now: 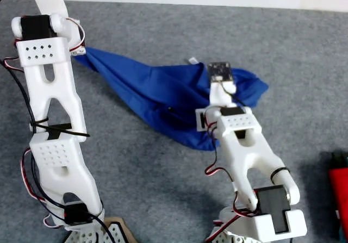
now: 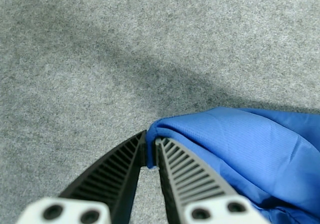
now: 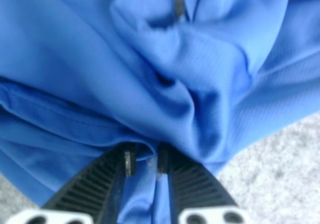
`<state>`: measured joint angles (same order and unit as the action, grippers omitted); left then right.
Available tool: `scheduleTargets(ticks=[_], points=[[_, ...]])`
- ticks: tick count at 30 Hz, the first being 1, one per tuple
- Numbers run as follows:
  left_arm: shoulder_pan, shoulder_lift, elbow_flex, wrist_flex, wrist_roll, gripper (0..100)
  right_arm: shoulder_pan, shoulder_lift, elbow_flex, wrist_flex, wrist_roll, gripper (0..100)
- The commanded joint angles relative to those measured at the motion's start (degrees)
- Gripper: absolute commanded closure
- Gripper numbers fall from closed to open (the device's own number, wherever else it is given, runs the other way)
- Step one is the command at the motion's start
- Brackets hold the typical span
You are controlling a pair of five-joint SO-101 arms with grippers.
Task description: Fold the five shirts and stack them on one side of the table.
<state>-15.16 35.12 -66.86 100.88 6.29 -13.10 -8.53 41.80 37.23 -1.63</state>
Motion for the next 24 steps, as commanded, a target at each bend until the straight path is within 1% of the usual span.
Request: scheduleTargets(ticks=[1, 8, 11, 12, 15, 20, 22, 24], points=[[1.36, -0.84, -0.66, 0.35, 0.62, 99, -0.48, -0.13, -3.03, -0.92, 0.79, 91.1], [1.45, -0.84, -0.66, 0.35, 0.62, 99, -0.57, -0.04, -3.03, -0.92, 0.88, 92.0], [1.45, -0.84, -0.66, 0.35, 0.62, 99, -0.57, -0.04, -2.95, -1.89, 0.88, 99.0], [1.45, -0.84, -0.66, 0.35, 0.62, 99, -0.48, -0.04, -2.77, -3.12, 0.88, 99.5], [1.36, -0.84, -0.66, 0.35, 0.62, 99, -0.04, -0.04, -2.68, -3.65, 0.88, 99.1], [1.45, -0.92, -0.66, 0.35, 0.62, 99, 2.77, -0.75, -3.12, -3.38, 0.88, 99.1], [1.45, -1.27, -0.75, 0.35, 0.62, 99, 4.44, -0.84, -4.44, -1.8, 0.88, 99.1], [1.45, -1.36, -2.07, 0.09, 0.62, 99, 5.93, -2.15, -8.04, 2.15, 0.88, 99.1]])
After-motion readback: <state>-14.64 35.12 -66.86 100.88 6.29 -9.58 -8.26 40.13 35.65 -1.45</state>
